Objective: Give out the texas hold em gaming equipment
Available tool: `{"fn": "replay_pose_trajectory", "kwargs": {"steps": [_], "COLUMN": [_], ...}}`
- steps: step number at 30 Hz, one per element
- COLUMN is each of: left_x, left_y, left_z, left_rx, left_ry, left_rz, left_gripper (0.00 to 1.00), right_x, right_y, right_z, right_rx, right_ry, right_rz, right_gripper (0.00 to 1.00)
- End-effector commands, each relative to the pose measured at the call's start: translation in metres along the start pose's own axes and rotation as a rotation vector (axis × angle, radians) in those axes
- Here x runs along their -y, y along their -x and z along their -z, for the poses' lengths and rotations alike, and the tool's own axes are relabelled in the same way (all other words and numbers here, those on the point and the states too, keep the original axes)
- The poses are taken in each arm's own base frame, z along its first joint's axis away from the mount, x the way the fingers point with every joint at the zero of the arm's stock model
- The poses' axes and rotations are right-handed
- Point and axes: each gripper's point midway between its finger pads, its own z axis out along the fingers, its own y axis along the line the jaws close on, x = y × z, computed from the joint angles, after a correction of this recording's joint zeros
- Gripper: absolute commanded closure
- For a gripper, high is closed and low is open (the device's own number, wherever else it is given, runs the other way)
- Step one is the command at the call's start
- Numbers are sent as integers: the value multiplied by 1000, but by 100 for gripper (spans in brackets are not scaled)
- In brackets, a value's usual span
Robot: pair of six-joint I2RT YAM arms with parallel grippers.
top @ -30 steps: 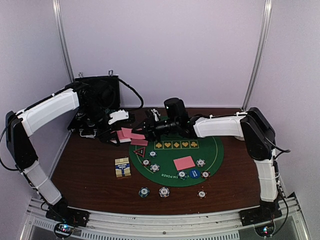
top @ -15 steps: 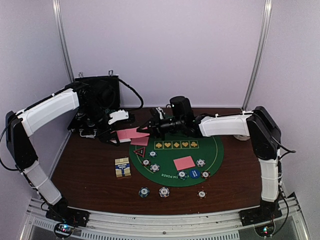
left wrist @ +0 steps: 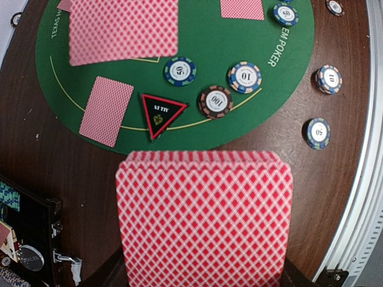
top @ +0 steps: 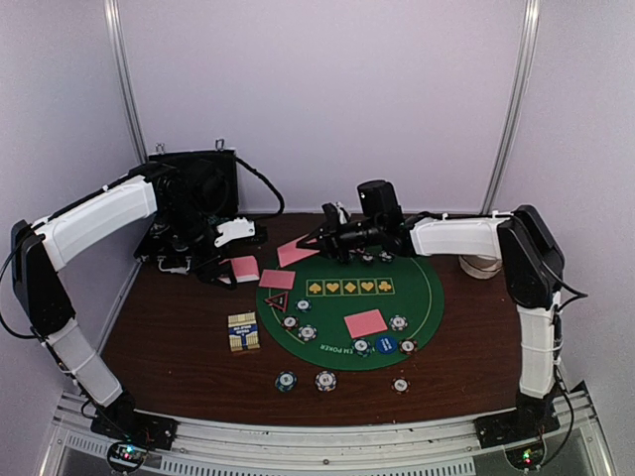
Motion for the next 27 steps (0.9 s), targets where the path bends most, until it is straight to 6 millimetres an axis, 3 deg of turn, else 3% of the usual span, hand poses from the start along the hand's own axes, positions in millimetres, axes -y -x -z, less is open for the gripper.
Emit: {"fn": "replay_pose_trajectory", "kwargs": {"steps": [1, 10, 20, 24, 27], "left_x": [-3, -1, 0, 0, 0], "left_y": [5, 4, 6, 6, 5], "left_z": [14, 14, 12, 12, 13], "left_rx": [43, 43, 51, 50, 51], "left_ry": [34, 32, 17, 17, 17], "left_rz": [-19, -21, -19, -18, -18], "left_gripper": [100, 100, 100, 100, 100], "right_x": [8, 71, 117, 129, 136], "right_y": [17, 57, 86, 85, 79], "right_z": [-10, -47, -75, -88, -91], "right_rx": [7, 95, 166, 156, 134], "right_ry": [-23, -118, -238, -283, -336], "right_rz": [43, 42, 90, 98, 111], "right_gripper": [100, 100, 100, 92, 79]}}
